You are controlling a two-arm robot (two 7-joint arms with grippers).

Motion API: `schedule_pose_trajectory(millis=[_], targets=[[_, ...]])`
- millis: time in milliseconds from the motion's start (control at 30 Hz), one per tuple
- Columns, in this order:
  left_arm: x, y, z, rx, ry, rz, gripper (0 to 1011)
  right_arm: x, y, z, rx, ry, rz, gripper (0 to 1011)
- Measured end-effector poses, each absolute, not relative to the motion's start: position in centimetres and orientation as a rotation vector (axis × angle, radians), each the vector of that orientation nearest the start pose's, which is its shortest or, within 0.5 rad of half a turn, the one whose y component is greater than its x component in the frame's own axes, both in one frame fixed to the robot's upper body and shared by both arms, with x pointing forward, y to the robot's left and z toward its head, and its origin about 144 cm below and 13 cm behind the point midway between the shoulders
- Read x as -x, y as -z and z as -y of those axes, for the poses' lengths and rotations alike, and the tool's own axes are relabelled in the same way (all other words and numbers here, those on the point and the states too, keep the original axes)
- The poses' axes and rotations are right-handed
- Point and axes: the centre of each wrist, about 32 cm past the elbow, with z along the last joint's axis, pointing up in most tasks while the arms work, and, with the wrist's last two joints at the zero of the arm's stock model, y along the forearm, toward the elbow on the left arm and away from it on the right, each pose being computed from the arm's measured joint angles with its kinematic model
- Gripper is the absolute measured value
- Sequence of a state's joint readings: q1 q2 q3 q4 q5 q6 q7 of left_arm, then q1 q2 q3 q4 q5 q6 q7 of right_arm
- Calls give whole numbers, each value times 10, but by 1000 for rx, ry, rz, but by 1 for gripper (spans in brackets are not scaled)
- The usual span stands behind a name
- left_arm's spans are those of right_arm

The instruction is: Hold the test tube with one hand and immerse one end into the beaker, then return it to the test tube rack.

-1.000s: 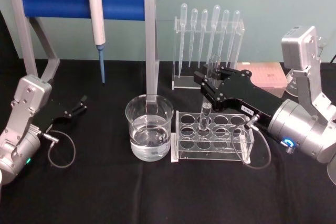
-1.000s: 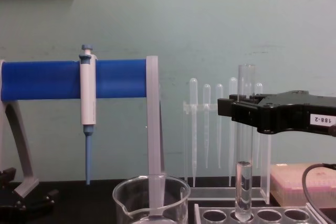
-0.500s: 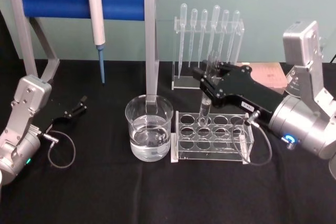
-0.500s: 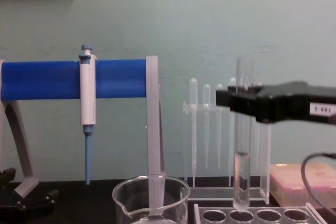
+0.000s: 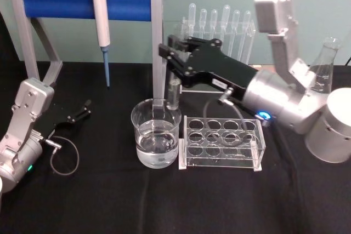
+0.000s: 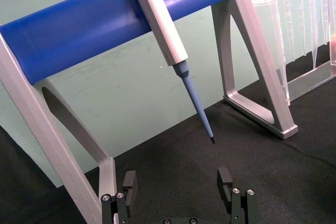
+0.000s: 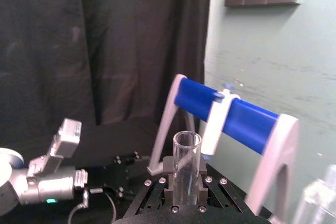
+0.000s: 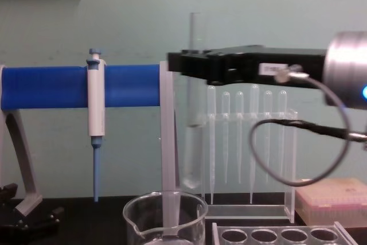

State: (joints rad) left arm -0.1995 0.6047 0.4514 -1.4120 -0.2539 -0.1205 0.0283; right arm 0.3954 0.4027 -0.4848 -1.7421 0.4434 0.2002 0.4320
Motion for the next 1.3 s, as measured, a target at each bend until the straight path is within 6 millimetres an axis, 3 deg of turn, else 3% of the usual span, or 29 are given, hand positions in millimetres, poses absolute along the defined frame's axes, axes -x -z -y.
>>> schedule_pose_trajectory(millis=[133, 300, 633, 833, 1300], targets=[[-489, -1140, -310, -304, -1248, 285, 1000, -513, -1283, 173, -19, 610, 152, 241], [-489, -1140, -310, -304, -1248, 285, 1000, -519, -1260, 165, -12, 607, 133, 239], [-489, -1140, -310, -304, -1248, 285, 1000, -522, -1209, 166, 2, 602, 111, 239], [-489, -1140, -310, -304, -1248, 285, 1000, -521, -1190, 167, 25, 588, 107, 241], [-489, -1140, -310, -304, -1248, 285, 1000, -520, -1182, 167, 39, 580, 99, 239]])
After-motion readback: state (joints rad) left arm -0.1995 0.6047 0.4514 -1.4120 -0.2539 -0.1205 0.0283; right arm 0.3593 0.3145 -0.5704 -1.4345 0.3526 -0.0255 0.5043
